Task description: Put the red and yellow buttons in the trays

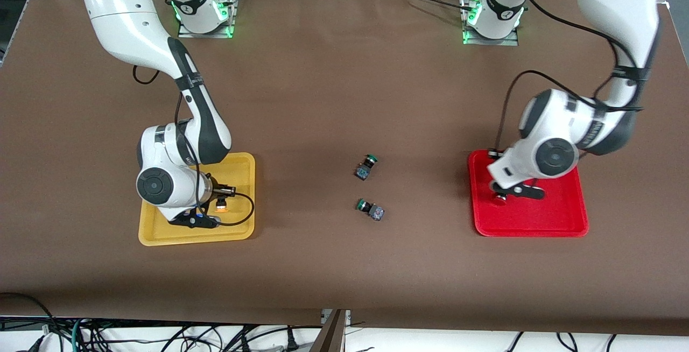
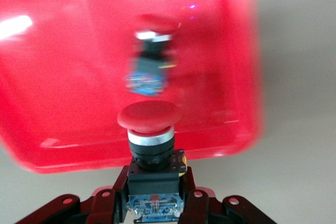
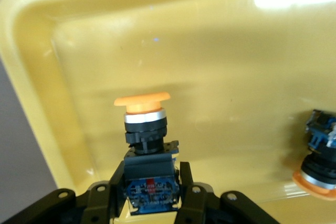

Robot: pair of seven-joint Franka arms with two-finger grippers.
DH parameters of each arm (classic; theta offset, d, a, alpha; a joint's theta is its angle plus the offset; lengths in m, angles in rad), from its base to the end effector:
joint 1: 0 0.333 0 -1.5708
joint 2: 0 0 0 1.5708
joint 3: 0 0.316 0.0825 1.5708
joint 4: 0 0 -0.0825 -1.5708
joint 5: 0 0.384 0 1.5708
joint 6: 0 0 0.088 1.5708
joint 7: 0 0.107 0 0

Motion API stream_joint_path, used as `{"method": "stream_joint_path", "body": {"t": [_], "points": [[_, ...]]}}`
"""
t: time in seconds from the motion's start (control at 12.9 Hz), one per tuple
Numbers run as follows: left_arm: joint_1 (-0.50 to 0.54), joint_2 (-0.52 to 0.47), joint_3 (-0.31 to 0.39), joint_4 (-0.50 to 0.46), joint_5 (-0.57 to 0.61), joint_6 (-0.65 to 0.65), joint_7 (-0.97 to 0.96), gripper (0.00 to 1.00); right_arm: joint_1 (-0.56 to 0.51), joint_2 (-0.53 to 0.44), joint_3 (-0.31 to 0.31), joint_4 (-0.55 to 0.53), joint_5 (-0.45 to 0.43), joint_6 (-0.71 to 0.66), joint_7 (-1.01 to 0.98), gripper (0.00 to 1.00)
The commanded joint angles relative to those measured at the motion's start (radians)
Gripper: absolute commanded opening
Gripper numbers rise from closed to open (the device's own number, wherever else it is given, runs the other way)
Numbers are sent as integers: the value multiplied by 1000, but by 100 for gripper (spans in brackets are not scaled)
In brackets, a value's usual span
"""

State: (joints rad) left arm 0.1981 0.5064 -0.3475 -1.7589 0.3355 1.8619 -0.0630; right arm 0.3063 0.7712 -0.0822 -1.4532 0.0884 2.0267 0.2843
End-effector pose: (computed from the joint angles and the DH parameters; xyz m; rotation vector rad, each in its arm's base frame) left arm 0.6147 -0.0518 0.2698 -2.9122 0.3418 0.5127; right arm 0.6792 0.1696 0.2132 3.0907 -0.1381 -0.2985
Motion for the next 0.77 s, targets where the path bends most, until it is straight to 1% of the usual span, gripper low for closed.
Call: {"method": "stream_joint_path", "body": {"t": [0.0,0.08,0.15,0.23,0.31,0.39,0.46,0.54,0.7], "points": [[108,21,-18,-17,91,40,132,9,-4,-67,9,-154,17,104,-16,0],[128,38,-16,-23,91,80,150,9,-4,-67,9,-171,17,127,-16,0],[161,69,-16,-25,92,129,164,12,-4,-69,7,-170,17,118,-22,36],[185,92,-16,-25,92,167,193,14,-6,-85,-10,-161,16,98,-28,99],[191,113,-16,-24,92,198,225,21,-7,-111,-17,-145,14,52,-43,100],[205,132,-18,-17,91,209,239,57,-12,-124,-22,-100,7,-21,-57,100],[202,136,-19,-13,86,212,241,100,-13,-124,-28,-32,-1,-119,-59,100],[196,129,-25,-13,85,209,239,100,-15,-125,-42,32,-4,-213,-75,100],[199,87,-59,-11,82,200,239,100,-16,-139,-77,115,-2,-386,-157,100]]}}
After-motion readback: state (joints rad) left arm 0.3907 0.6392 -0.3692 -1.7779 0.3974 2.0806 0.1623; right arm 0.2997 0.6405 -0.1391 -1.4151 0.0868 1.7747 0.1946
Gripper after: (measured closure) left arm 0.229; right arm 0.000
